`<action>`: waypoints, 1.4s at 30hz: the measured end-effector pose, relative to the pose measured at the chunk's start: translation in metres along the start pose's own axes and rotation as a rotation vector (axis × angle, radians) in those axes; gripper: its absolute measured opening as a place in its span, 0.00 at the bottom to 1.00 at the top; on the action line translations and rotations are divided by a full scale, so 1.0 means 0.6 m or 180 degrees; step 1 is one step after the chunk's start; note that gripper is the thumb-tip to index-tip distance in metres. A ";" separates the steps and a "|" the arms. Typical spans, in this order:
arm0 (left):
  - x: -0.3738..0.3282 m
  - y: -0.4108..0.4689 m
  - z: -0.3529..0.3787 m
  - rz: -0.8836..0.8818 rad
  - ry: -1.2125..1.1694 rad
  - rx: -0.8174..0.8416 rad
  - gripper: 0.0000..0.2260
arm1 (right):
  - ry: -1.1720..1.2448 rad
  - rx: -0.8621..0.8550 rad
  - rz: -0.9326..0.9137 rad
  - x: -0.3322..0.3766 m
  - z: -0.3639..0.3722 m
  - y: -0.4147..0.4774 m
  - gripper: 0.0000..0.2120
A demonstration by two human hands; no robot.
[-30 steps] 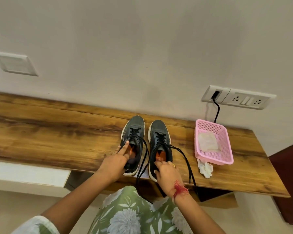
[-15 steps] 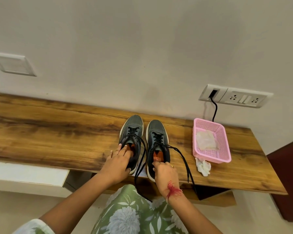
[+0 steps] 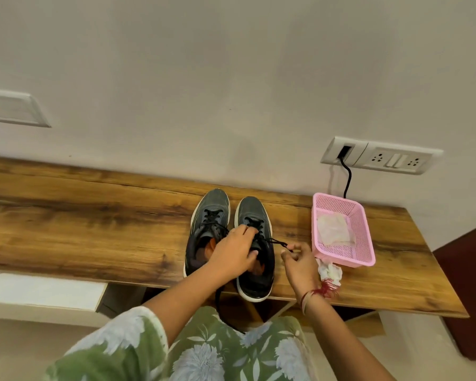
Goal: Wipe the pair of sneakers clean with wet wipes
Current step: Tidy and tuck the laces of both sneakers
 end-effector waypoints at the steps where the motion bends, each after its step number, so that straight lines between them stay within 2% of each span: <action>1: 0.000 0.013 0.005 -0.0007 0.0116 0.0078 0.22 | 0.0076 0.0111 0.0151 -0.004 0.002 0.000 0.08; 5: 0.009 0.050 0.014 -0.0158 0.0145 0.0211 0.17 | 0.0538 0.0647 0.0121 -0.019 0.029 -0.001 0.25; 8: 0.019 0.058 0.015 -0.0263 -0.0115 0.0083 0.12 | 0.0671 0.1028 0.0326 -0.020 0.047 0.001 0.29; 11: 0.023 0.061 0.016 -0.0186 -0.0128 0.0028 0.10 | 0.1042 0.1242 0.0457 -0.006 0.054 0.005 0.28; 14: 0.025 0.060 0.017 -0.0017 -0.0265 -0.0047 0.09 | 0.1746 0.1362 0.0691 0.010 0.057 0.007 0.24; 18: 0.025 0.061 0.017 0.0124 -0.0839 -0.0085 0.12 | 0.2327 0.1327 0.0660 0.026 0.045 0.011 0.18; 23: 0.025 0.073 0.010 0.0301 -0.0345 0.0382 0.13 | 0.2268 0.1483 0.0203 0.064 0.025 -0.012 0.15; 26: 0.018 0.078 0.003 0.0343 0.0001 0.0355 0.13 | 0.2241 0.1509 -0.0046 0.095 0.010 -0.027 0.13; 29: 0.008 0.082 -0.005 0.0350 -0.0412 0.0218 0.08 | 0.2238 0.1624 -0.0198 0.129 -0.003 -0.035 0.14; 32: 0.006 0.084 -0.011 0.0301 -0.0868 0.0331 0.06 | 0.2279 0.1757 -0.0341 0.165 -0.017 -0.048 0.14; 38: 0.004 0.078 -0.007 0.0376 -0.0913 0.0603 0.05 | 0.2271 0.1837 -0.0611 0.232 -0.057 -0.082 0.14; 42: 0.007 0.075 -0.002 0.0340 -0.0733 0.0660 0.08 | 0.2245 0.1921 -0.0765 0.260 -0.077 -0.105 0.14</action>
Point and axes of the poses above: each hand's wrist, its own y-axis towards the middle knuckle, its own z-axis out of the palm, x = y × z, the point moved 5 cm from there along y, towards the middle knuckle, and after that the axes turned 9 degrees about z, right-handed, at the moved point
